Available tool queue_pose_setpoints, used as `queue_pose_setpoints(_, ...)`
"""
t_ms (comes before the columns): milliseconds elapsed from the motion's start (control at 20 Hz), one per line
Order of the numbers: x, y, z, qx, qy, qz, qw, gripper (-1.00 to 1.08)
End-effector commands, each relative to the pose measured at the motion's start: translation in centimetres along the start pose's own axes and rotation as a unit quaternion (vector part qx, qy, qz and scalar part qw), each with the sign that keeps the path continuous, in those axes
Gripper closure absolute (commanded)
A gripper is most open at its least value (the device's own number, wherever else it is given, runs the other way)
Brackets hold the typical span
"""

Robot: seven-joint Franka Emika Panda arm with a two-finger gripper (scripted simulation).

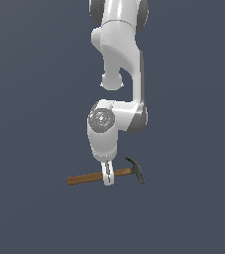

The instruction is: Pick up the object and move it to a goal position.

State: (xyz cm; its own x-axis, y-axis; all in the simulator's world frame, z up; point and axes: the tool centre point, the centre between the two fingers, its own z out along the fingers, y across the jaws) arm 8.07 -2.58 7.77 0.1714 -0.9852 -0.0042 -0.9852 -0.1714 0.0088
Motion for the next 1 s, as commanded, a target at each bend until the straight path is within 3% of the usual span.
queue_pose_setpoints(0, 0.1, -0.3, 0.3, 0.002, 0.001, 0.025, 0.9997, -0.92)
queue_pose_setpoints(400, 0.2, -0.8, 1.0, 0.004, 0.002, 0.070, 0.9975, -0.92)
queue_pose_setpoints(950, 0.3, -0.9, 2.5, 0.004, 0.002, 0.074, 0.9972, -0.92)
